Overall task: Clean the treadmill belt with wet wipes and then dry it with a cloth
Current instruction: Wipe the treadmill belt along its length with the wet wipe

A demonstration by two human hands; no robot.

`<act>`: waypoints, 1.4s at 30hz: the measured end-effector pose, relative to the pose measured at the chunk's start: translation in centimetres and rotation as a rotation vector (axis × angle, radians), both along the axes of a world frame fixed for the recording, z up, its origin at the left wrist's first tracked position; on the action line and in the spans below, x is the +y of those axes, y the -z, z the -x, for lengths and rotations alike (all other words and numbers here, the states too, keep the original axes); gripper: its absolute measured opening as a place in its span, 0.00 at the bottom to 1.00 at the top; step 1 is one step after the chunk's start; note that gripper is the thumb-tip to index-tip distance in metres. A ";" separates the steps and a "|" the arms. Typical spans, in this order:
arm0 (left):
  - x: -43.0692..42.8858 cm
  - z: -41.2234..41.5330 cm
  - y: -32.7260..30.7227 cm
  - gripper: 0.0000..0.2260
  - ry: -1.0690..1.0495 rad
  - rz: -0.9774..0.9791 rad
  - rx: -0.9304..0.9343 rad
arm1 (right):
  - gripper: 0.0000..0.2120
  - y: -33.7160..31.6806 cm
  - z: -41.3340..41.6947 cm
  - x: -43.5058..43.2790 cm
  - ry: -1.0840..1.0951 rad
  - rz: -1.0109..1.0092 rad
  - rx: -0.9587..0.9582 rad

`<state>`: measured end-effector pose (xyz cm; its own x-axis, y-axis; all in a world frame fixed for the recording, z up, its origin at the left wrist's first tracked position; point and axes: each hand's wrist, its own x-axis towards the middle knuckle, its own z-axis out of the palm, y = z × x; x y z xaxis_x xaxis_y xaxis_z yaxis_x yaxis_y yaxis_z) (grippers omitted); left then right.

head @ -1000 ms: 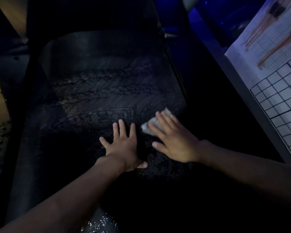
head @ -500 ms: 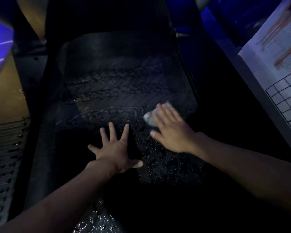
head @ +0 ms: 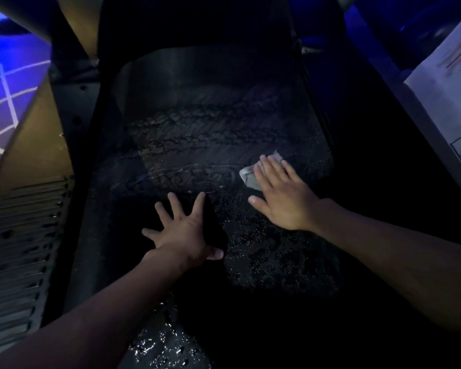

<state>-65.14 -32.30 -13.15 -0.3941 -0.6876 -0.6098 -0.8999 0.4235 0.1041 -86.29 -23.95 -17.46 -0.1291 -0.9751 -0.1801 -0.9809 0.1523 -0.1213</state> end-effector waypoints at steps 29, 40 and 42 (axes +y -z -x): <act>-4.3 -6.9 -0.4 0.56 0.019 0.047 -0.089 | 0.34 -0.4 -6.5 -4.1 -0.370 -0.084 0.013; -4.0 -8.5 -0.8 0.55 -0.110 0.093 -0.045 | 0.39 -0.4 -7.8 -7.1 -0.184 -0.030 0.026; -4.1 -9.1 -0.6 0.56 -0.074 0.084 -0.051 | 0.40 0.0 -9.4 -6.9 -0.246 -0.042 -0.005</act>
<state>-56.03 -36.40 -12.51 -0.3099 -0.7630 -0.5672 -0.9323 0.3608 0.0240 -76.87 -30.84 -17.48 0.1119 -0.9689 -0.2209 -0.9884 -0.0856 -0.1252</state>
